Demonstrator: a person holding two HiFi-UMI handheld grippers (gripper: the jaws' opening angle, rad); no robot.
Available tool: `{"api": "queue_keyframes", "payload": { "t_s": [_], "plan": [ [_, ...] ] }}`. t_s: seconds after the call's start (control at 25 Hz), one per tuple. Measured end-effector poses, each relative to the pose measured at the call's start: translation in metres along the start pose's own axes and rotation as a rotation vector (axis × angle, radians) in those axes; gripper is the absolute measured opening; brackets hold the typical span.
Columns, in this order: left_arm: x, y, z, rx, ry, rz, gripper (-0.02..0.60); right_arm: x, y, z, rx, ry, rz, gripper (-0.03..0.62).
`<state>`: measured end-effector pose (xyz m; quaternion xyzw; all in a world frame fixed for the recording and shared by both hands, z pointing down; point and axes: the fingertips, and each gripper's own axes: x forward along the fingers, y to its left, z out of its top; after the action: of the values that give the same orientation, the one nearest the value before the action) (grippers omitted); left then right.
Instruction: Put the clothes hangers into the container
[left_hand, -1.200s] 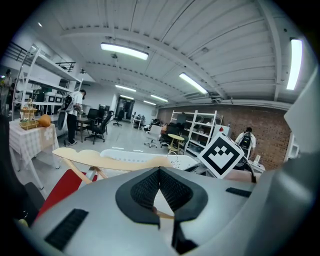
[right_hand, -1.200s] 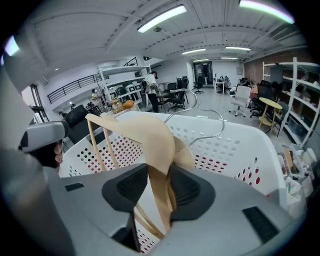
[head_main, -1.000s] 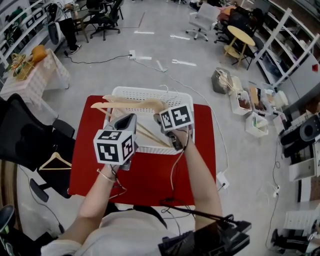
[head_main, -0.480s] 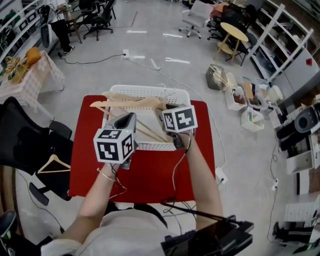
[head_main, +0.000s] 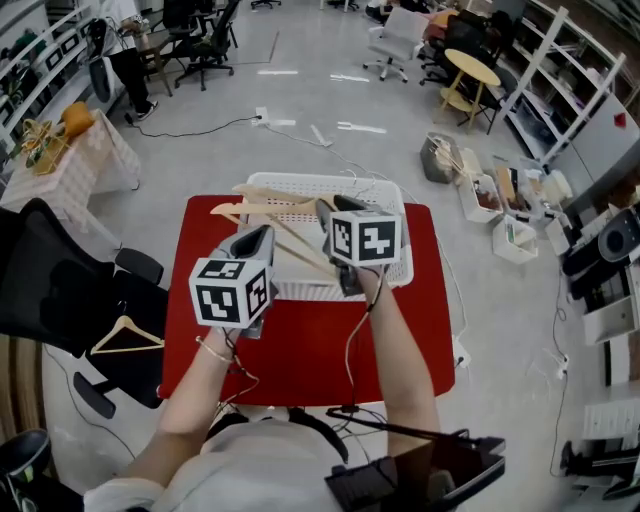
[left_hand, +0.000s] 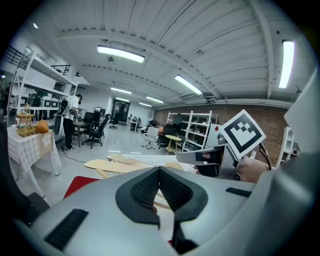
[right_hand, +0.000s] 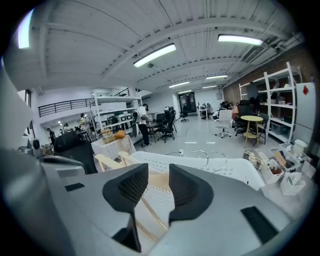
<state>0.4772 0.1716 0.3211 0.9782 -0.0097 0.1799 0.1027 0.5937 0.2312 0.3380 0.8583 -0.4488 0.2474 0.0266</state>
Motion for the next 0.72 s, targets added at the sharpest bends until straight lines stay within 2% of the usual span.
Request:
{"api": "queue_keyframes", "payload": {
  "t_s": [0.16,0.32,0.56,0.72],
  "plan": [
    [-0.022,0.03,-0.003,0.019,-0.005,-0.02,0.0,0.004,0.025,0.004,0.064,-0.058,-0.067,0.106],
    [-0.04,0.048,-0.014,0.014,-0.001,-0.074,0.0,-0.006,0.043,-0.011,0.118,-0.088,-0.178,0.069],
    [-0.08,0.066,-0.028,0.019,0.013,-0.196,0.0,-0.053,0.095,-0.028,0.139,-0.187,-0.387,0.034],
    [-0.103,0.066,-0.03,0.029,0.014,-0.239,0.0,-0.085,0.13,-0.034,0.126,-0.279,-0.499,0.02]
  ]
}}
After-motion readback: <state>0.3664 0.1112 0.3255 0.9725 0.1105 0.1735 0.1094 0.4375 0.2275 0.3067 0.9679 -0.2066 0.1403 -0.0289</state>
